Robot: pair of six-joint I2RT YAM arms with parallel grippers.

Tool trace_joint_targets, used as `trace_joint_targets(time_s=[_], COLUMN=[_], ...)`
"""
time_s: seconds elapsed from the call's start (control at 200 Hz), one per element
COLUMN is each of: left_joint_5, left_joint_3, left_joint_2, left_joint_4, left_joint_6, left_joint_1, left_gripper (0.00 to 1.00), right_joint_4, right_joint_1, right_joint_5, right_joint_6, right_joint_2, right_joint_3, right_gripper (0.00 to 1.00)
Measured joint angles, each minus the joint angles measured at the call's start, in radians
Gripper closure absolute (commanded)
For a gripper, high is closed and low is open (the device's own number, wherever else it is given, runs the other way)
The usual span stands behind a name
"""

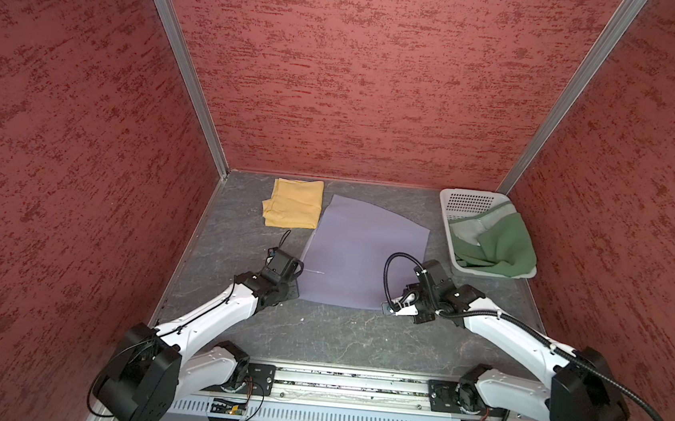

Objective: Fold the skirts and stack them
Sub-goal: 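Move both grippers to the skirt's near edge and grasp its corners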

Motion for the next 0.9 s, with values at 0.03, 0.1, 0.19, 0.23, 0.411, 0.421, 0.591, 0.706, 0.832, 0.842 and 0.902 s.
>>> trace_joint_targets(time_s=[0.03,0.1,0.19,0.23,0.411,0.421,0.591,0.706,0.832,0.842,0.902], left_joint_5=[0.0,0.0,-0.001,-0.002,-0.006,-0.006,-0.007,-0.006,-0.006,-0.006,-0.007], left_joint_3=[-0.005,-0.011,-0.018,-0.019,-0.024,-0.024,-0.024,-0.025,-0.025,-0.025,-0.025], left_joint_2=[0.003,0.007,0.007,0.007,0.007,0.007,0.007,0.006,-0.007,-0.008,-0.015], left_joint_4=[0.002,0.004,0.016,0.021,0.039,0.04,0.047,0.049,0.049,0.049,0.049], left_joint_6=[0.003,0.007,0.011,0.014,0.029,0.025,0.035,0.038,0.046,0.047,0.048], left_joint_1=[0.0,0.0,0.0,0.0,0.0,0.0,0.0,0.0,-0.001,-0.001,-0.002], left_gripper=[1.0,1.0,0.95,0.85,0.66,0.66,0.57,0.55,0.54,0.54,0.54], right_joint_4=[-0.006,-0.029,-0.055,-0.064,-0.067,-0.066,-0.04,-0.018,0.01,0.012,0.025], right_joint_1=[0.005,0.013,0.018,0.018,0.018,0.018,0.015,0.005,-0.004,-0.005,-0.016], right_joint_5=[0.0,0.0,0.003,0.007,0.04,0.043,0.087,0.098,0.103,0.104,0.109], right_joint_6=[0.0,0.002,0.01,0.014,0.046,0.045,0.059,0.064,0.066,0.066,0.066], right_joint_2=[-0.005,-0.008,-0.005,-0.003,0.009,0.011,0.072,0.084,0.065,0.063,0.051], right_joint_3=[-0.005,-0.016,-0.027,-0.03,-0.055,-0.057,-0.061,-0.061,-0.063,-0.063,-0.066], right_gripper=[0.82,0.82,0.8,0.78,0.7,0.69,0.67,0.65,0.64,0.64,0.64])
